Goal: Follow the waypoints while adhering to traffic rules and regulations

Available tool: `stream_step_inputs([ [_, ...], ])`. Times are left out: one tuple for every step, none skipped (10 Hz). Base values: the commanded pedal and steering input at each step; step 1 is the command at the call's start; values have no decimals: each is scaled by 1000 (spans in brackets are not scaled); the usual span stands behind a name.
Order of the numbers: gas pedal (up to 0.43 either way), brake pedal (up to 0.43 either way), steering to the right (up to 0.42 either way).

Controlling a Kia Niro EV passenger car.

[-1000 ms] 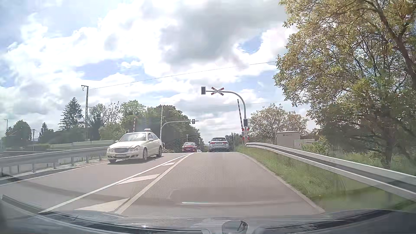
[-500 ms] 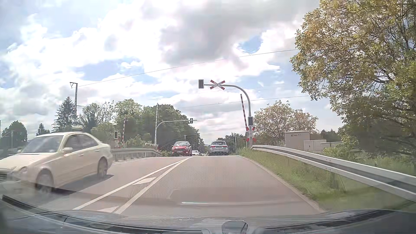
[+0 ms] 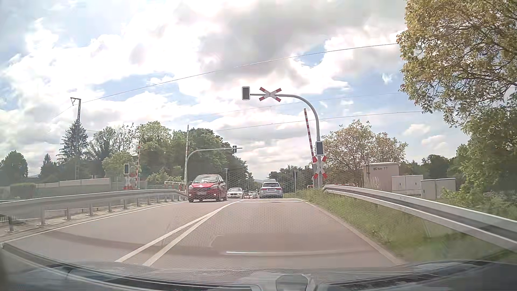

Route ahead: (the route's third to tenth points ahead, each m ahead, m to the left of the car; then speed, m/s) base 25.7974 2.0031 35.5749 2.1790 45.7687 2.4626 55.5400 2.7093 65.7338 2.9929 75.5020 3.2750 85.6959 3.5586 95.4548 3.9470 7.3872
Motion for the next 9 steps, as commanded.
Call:
stream_step_inputs([
  [110,0,-1],
  [110,0,-1],
  [87,0,0],
  [79,0,0],
  [67,0,0],
  [59,0,0],
  [59,0,0],
  [59,0,0],
  [47,0,0],
])
